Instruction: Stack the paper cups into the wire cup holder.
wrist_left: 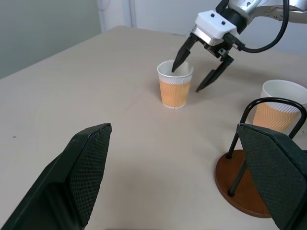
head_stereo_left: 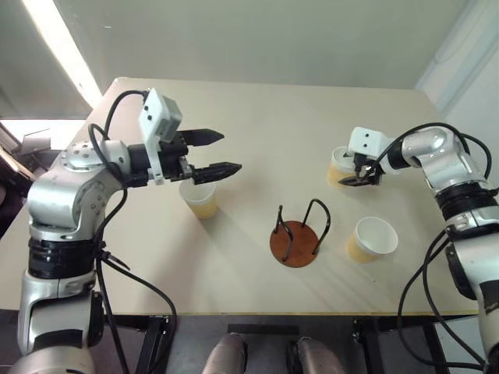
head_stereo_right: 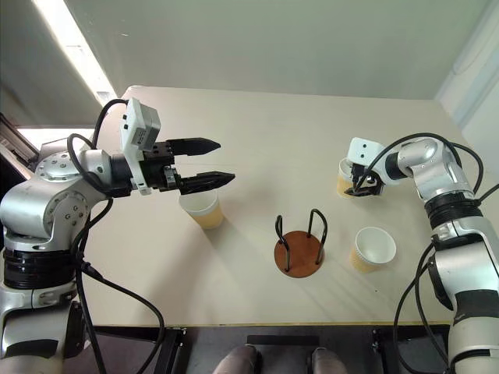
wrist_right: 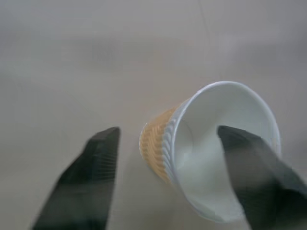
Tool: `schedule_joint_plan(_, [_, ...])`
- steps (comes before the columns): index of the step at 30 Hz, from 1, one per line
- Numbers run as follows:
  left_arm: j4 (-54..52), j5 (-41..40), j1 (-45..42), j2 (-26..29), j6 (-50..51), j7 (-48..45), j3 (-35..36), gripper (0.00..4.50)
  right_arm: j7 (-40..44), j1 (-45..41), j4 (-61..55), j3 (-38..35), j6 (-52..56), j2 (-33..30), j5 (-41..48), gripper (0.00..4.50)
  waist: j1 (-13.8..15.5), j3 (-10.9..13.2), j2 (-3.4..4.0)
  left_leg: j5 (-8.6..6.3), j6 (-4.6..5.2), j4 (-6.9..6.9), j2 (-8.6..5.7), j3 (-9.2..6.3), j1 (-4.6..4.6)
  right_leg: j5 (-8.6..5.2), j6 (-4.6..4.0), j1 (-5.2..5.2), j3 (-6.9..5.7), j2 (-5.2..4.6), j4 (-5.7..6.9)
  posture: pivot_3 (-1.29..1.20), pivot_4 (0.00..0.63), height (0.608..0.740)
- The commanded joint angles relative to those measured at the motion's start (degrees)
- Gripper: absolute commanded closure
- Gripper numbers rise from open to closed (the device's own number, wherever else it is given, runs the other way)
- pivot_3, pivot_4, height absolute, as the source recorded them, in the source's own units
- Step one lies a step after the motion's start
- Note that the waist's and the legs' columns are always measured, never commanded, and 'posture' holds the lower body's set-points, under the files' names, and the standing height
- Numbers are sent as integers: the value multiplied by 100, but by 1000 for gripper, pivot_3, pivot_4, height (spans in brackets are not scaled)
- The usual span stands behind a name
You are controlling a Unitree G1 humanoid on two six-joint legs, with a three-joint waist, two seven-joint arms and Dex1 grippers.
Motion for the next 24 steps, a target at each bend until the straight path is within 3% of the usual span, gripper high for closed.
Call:
schedule_joint_plan(1, [-102, -168, -9, 191, -46, -317, 11, 0, 202, -214, 53, -119, -166, -32, -46, 2414, 1, 0, 0, 0, -1, -1, 0, 0, 0, 0, 0, 0, 0, 0, -1, 0, 150, 740])
schedule_joint_plan(7, [-137, -438, 133, 546, -52, -1118, -76, 0, 633, -224, -94, -333, -9, -111, 155, 4492, 1, 0, 0, 5, -12, -22, 0, 1, 0, -1, -3, -6, 1, 0, -7, 0, 150, 740])
schedule_joint_plan(14, [168, -756, 47, 613, 155, -1401, 95, 0, 1171, -85, -1055, -746, 557, -484, 549, 4492, 9, 2, 3, 12, -23, -37, 0, 1, 0, -1, -5, -9, 1, -3, -10, 0, 150, 740])
schedule_joint_plan(24, [562, -572, -41, 952, -256, -1921, -70, 0, 2208, 375, -4932, -1443, 2955, -1679, 1862, 4492, -11, 5, 8, 17, -30, -60, 4, 1, -15, -1, -5, -17, -1, 0, -51, 0, 150, 740])
